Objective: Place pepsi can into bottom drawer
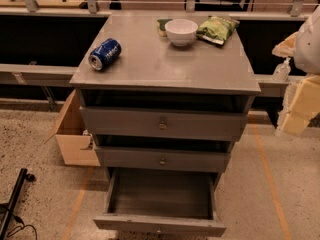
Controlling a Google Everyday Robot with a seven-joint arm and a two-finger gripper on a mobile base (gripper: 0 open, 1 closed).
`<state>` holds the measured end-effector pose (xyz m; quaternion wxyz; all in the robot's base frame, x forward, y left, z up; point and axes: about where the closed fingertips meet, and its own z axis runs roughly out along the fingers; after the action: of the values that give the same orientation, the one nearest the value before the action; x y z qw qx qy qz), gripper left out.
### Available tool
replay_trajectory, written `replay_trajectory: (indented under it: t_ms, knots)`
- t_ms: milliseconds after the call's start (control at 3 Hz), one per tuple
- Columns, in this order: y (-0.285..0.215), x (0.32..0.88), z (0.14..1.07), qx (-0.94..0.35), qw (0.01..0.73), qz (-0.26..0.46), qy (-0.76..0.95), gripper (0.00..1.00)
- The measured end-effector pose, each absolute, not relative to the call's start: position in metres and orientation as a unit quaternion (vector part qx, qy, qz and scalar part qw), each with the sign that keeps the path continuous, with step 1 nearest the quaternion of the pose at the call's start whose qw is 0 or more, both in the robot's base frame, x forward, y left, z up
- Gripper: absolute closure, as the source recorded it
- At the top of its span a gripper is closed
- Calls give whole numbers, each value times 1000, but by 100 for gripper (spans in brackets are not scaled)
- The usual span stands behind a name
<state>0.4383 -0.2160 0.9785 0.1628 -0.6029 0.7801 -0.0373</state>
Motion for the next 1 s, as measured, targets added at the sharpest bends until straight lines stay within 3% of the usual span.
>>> replay_trajectory:
  t_ms: [667, 1000]
  knots:
    - [-206, 439, 981, -620, 182, -31, 763, 0]
    - [-166, 446, 975, -695, 178, -43, 696, 0]
